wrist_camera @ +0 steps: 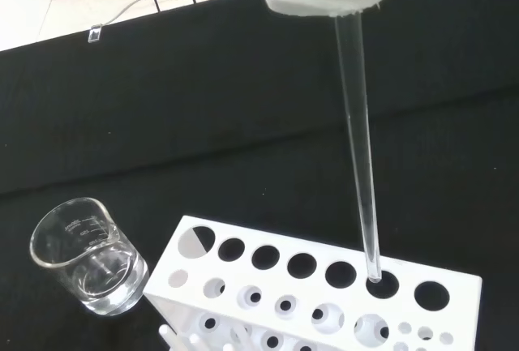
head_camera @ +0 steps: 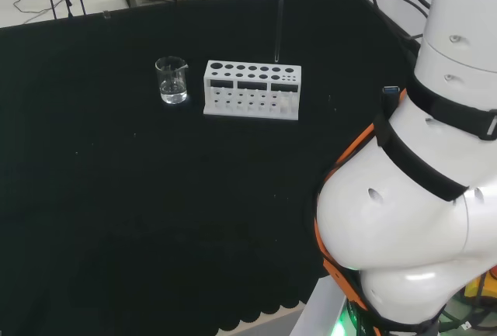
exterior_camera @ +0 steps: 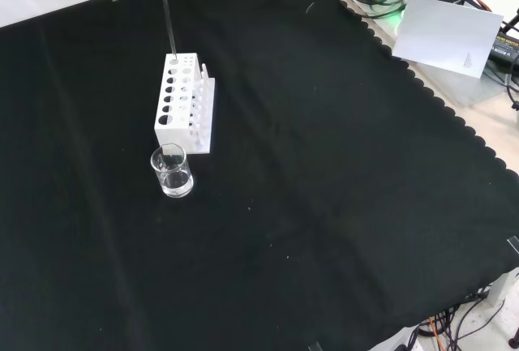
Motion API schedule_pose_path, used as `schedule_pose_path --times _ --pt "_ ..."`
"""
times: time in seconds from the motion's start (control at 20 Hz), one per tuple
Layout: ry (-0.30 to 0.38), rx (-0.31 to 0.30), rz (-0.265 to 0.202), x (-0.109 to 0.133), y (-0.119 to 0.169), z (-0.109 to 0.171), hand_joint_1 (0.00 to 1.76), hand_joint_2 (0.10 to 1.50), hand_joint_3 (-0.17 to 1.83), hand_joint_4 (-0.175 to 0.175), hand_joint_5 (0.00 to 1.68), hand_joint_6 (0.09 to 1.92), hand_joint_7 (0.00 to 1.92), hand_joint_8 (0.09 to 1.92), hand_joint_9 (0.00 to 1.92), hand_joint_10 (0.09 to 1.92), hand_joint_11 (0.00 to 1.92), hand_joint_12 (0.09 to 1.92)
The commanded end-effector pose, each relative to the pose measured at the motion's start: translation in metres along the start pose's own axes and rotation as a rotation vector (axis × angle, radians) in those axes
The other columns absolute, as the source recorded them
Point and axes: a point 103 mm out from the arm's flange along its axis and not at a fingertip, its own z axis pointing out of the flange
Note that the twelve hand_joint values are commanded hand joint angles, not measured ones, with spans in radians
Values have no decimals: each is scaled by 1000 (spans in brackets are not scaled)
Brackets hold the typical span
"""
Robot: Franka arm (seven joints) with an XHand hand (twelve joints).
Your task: Put the glass rod back on the white test tube rack.
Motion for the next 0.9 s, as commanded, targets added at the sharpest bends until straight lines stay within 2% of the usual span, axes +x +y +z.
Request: schedule_pose_path --times 0.05,0.45,0.65,0.9 --pt "7 -7 3 -9 19 12 1303 1028 13 -175 1327 87 1159 1036 1720 663 1206 778" --pt "18 22 -4 -15 26 18 1303 1028 12 -175 1328 87 1159 1036 1720 665 1207 778" --pt "15 32 -4 -20 37 30 1303 1029 12 -175 1328 87 1159 1036 1720 665 1206 778" --pt "11 31 5 -8 47 38 1303 1029 12 -175 1329 87 1160 1036 1720 666 1207 778"
